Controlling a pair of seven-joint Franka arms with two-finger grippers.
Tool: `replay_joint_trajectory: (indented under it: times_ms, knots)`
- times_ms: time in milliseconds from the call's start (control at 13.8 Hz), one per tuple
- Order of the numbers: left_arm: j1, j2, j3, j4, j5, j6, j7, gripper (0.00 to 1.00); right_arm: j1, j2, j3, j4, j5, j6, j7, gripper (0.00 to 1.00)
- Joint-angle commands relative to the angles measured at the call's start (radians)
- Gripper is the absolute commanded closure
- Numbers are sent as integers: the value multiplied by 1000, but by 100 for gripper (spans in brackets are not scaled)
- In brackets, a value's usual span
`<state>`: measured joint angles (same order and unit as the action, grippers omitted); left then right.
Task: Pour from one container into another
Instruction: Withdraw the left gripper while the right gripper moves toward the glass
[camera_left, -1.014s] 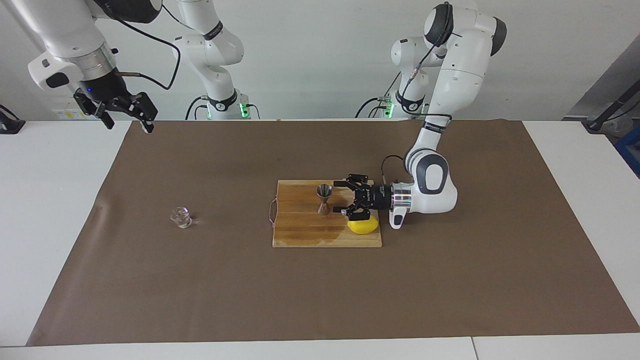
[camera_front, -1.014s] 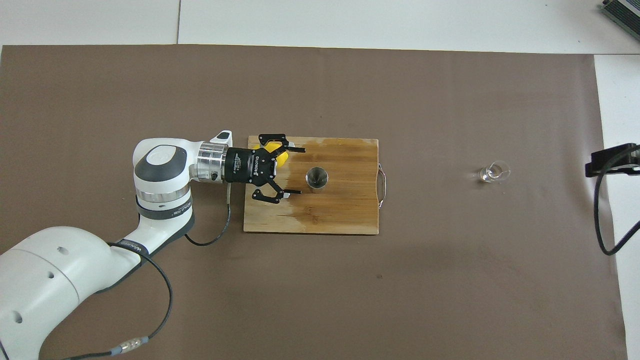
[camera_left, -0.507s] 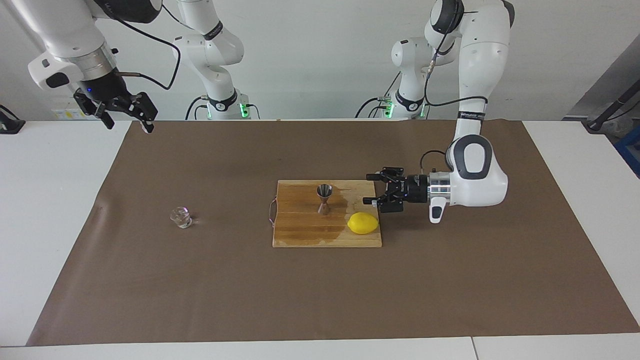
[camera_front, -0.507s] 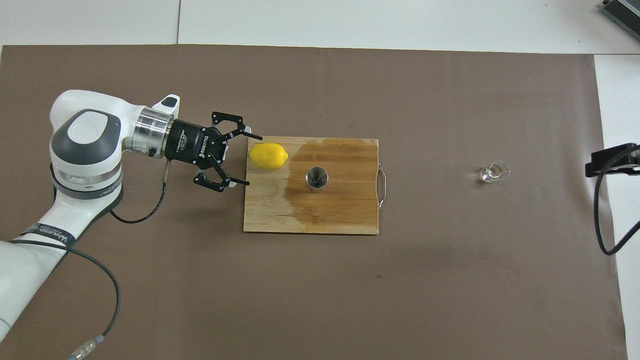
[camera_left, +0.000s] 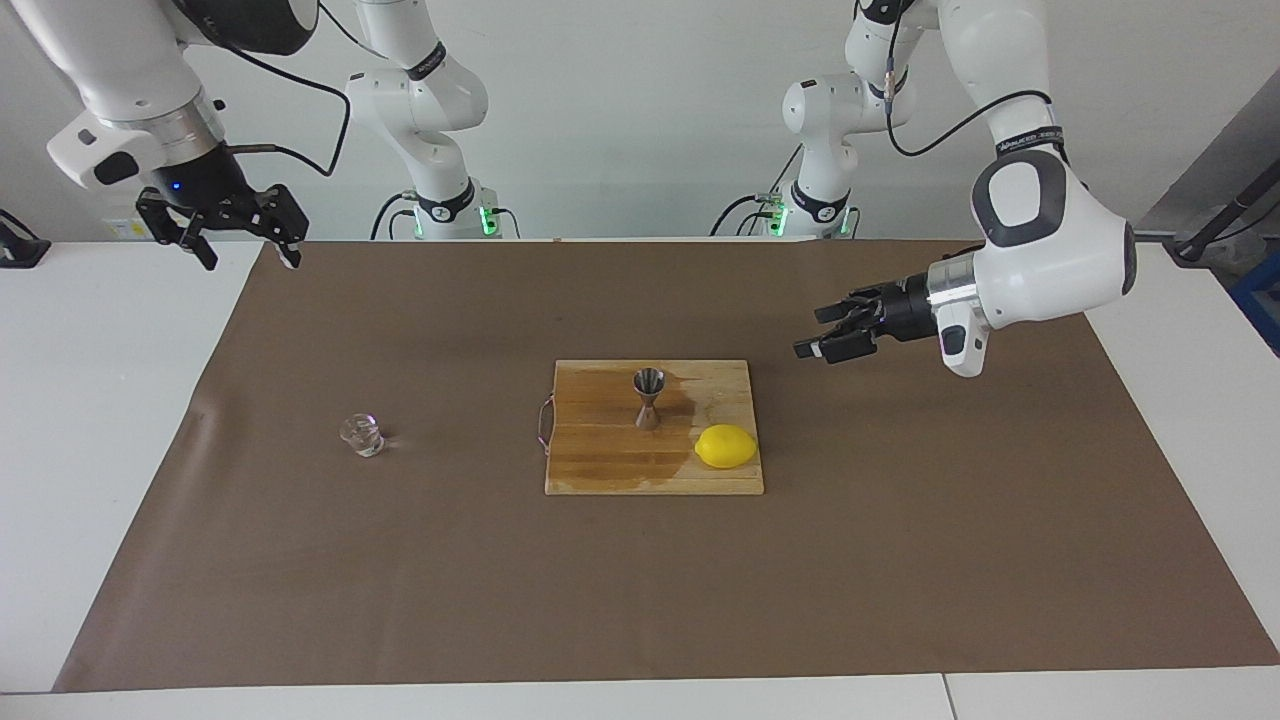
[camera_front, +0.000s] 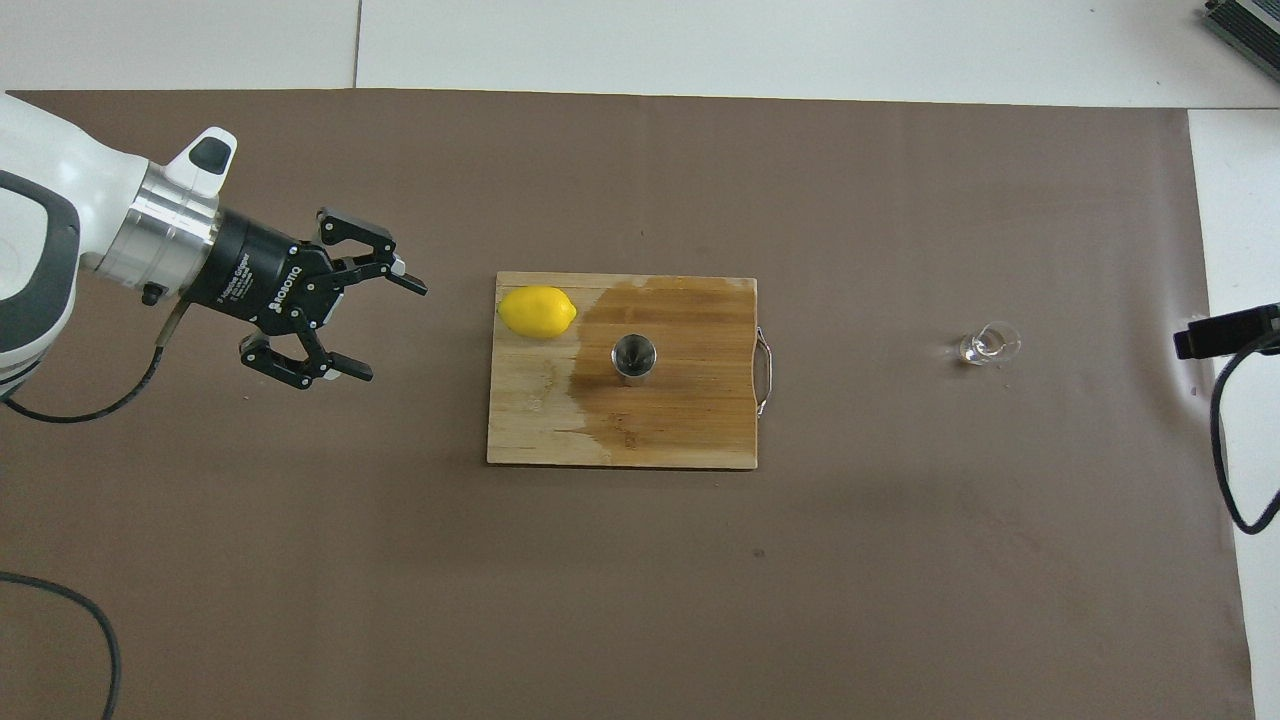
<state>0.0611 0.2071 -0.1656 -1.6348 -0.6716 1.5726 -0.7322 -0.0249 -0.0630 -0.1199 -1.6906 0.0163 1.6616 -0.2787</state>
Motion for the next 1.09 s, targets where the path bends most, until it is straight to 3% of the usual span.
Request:
replay_joint_trajectory:
  times_ms: [0, 145, 362, 580, 797, 1014]
  knots:
    - [-3, -58, 17, 10, 160, -25, 159, 0, -99, -110, -1, -257, 129, 189, -221, 0]
    - [-1, -93, 17, 24, 260, -28, 282, 0, -116, -98, -1, -290, 168, 219, -382, 0]
    - [-1, -141, 15, 30, 368, -19, 485, 0, -202, -46, -3, -365, 341, 334, -817, 0]
    - [-21, -178, -3, 33, 548, 24, 658, 0, -262, 50, -3, -365, 508, 355, -1121, 0]
    - [-35, -187, -17, 24, 589, 78, 697, 0, -302, 164, -3, -360, 710, 372, -1412, 0]
    - [-44, -186, -18, 32, 624, 110, 760, 0, -313, 242, -1, -354, 819, 360, -1578, 0]
